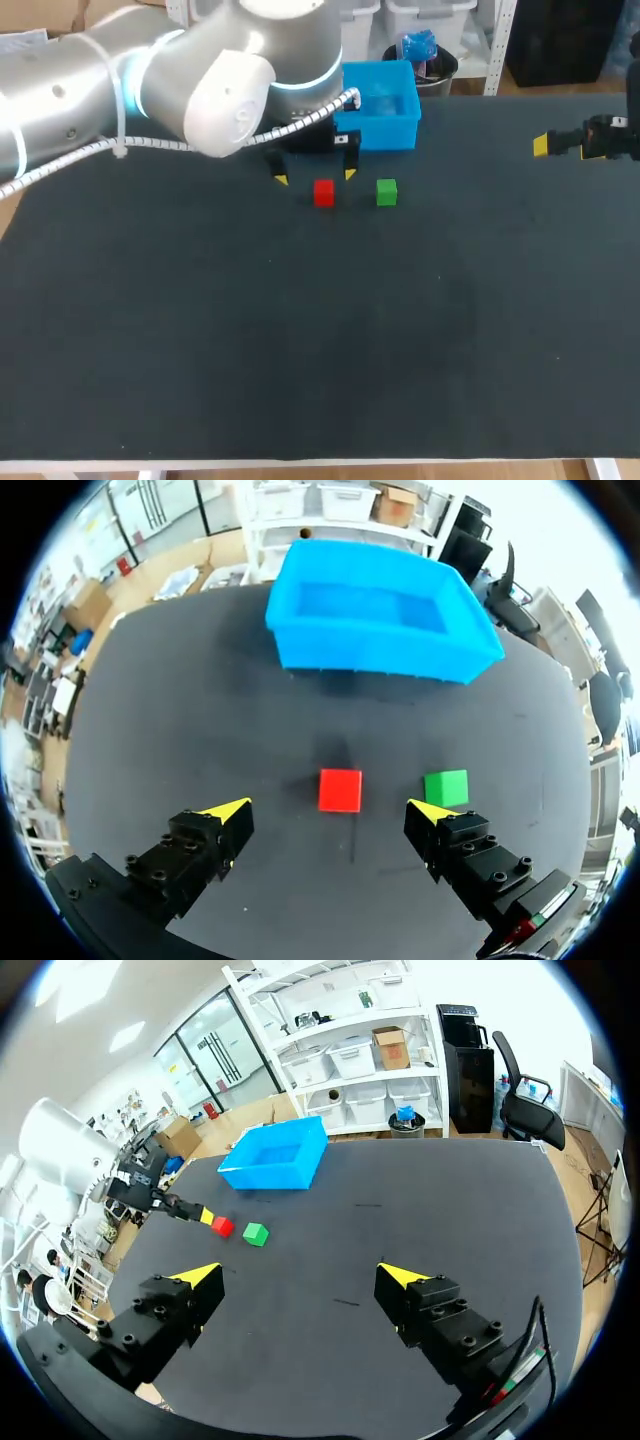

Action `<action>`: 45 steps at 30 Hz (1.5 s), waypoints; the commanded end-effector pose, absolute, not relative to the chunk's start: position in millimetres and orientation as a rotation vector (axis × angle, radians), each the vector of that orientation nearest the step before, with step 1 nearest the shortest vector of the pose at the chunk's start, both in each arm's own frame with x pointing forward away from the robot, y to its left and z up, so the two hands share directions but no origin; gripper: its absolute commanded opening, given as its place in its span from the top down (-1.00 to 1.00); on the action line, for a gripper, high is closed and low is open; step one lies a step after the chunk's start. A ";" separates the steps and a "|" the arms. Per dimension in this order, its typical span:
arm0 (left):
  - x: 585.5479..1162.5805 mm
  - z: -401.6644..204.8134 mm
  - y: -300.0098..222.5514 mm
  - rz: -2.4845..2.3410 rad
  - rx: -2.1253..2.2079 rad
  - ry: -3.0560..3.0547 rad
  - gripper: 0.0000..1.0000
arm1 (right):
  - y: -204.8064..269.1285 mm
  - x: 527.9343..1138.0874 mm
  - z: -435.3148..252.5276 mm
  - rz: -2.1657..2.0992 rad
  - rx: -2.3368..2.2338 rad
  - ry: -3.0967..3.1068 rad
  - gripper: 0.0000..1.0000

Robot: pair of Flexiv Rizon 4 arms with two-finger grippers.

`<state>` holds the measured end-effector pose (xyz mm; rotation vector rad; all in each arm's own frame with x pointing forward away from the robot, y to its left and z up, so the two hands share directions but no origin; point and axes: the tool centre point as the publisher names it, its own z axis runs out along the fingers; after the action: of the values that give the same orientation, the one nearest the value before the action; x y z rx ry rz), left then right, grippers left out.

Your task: Use the left arm to pick the red cube and place it into the blue plastic box first, then use the right arm to grasp the green cube and put it into the same blue plastic box after the first action is fully finished.

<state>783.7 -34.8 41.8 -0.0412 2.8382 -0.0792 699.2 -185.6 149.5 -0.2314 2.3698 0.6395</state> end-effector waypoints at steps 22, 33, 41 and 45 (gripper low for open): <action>791.4 4.0 -40.3 -0.053 -0.026 2.868 -1.00 | -185.1 699.9 149.3 0.637 -0.231 2.371 -1.00; 790.9 -0.6 -42.1 -0.059 -0.005 2.871 -1.00 | -185.1 699.9 149.3 0.637 -0.231 2.371 -1.00; 790.9 -1.6 -42.7 -0.062 0.000 2.860 1.00 | -185.1 699.9 149.3 0.637 -0.231 2.371 -1.00; 791.0 -1.7 -43.6 -0.065 0.005 2.855 1.00 | -185.1 699.9 149.3 0.637 -0.231 2.371 -1.00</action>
<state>789.9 -43.2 -0.9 0.0020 2.8556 -0.0615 699.2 -185.6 149.5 -0.2314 2.3698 0.6395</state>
